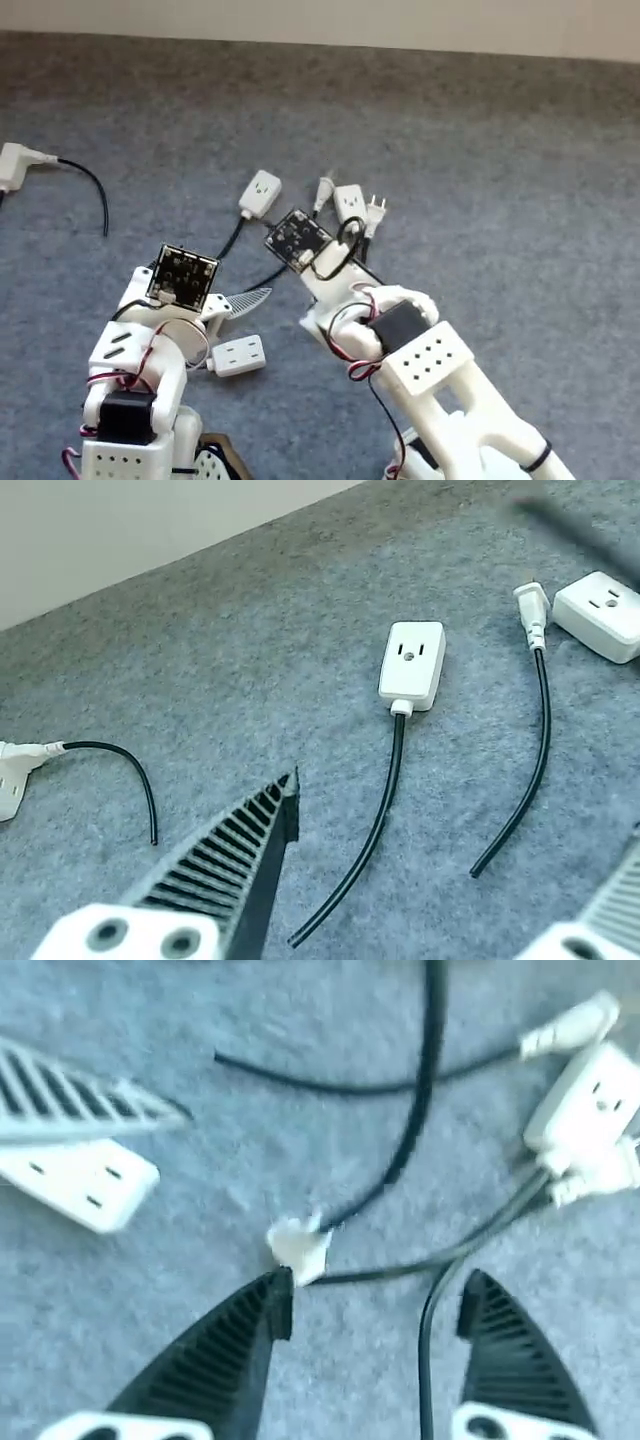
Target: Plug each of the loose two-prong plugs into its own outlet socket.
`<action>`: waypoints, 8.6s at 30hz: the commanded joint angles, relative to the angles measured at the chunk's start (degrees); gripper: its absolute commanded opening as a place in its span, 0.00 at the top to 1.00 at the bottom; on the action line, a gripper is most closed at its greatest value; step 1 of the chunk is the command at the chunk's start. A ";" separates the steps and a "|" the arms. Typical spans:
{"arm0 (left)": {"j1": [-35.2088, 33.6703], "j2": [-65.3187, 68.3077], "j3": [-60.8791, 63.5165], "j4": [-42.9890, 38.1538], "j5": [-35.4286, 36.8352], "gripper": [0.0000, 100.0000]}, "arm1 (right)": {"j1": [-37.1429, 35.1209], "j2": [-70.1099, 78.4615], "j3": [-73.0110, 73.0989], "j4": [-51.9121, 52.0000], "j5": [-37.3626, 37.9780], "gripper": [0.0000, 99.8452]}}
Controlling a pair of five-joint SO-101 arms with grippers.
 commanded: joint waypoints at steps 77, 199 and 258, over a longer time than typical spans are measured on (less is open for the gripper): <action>-0.22 -0.31 3.38 -2.55 0.44 0.54 | -4.70 49.80 -23.96 -16.92 -14.59 0.82; -51.74 81.80 -59.21 -12.84 3.16 0.67 | -12.18 41.10 -58.95 31.43 -41.93 0.99; -59.12 121.54 -92.88 -13.01 3.08 0.67 | -17.27 31.96 -33.63 11.56 -43.43 0.99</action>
